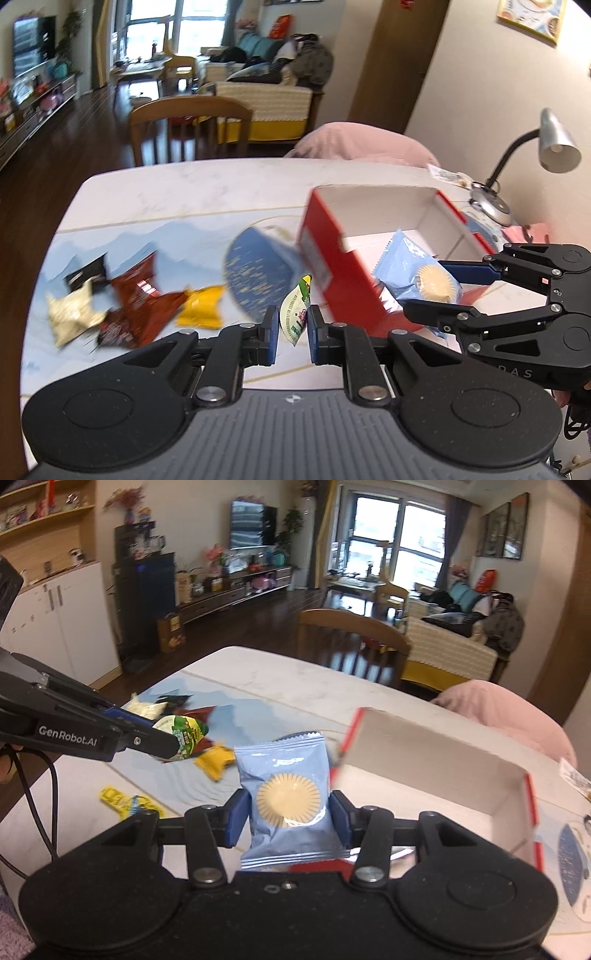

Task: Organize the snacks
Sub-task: 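Carry the blue cookie packet to the box with the right gripper while the left carries the cup, then lower into the box and open both grippers to release the packet and cup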

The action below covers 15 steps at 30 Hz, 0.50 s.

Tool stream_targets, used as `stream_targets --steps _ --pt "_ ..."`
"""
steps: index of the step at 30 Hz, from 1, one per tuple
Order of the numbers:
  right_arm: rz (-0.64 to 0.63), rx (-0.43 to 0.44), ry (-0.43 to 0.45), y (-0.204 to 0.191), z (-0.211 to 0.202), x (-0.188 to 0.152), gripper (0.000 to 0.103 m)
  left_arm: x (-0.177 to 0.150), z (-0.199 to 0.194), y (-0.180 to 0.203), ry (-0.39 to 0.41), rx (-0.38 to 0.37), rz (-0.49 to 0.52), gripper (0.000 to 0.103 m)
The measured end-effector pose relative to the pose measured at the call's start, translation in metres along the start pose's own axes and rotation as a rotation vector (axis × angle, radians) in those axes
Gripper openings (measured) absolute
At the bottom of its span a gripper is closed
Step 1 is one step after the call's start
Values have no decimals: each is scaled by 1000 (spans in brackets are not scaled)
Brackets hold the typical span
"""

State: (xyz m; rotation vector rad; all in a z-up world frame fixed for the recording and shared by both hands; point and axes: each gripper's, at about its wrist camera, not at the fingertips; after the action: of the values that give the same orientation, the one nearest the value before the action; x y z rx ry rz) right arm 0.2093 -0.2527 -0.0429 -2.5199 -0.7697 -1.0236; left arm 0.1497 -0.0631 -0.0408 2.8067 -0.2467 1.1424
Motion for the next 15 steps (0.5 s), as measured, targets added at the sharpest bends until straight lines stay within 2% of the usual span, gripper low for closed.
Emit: stream_targets --steps 8,15 --pt "70 -70 21 61 -12 -5 47 29 29 47 -21 -33 43 16" --pt "134 -133 -11 113 -3 -14 47 51 61 78 -61 -49 72 16"
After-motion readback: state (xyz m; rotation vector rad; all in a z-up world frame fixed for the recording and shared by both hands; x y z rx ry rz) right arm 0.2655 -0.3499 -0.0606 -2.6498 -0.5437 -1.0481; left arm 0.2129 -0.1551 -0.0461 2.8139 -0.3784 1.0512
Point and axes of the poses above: each gripper's, at about its wrist camera, not at the fingertips, and z roughly the way its jaws point, y to its right, x to its top, and after that the axes turned 12 degrees about z, right-handed
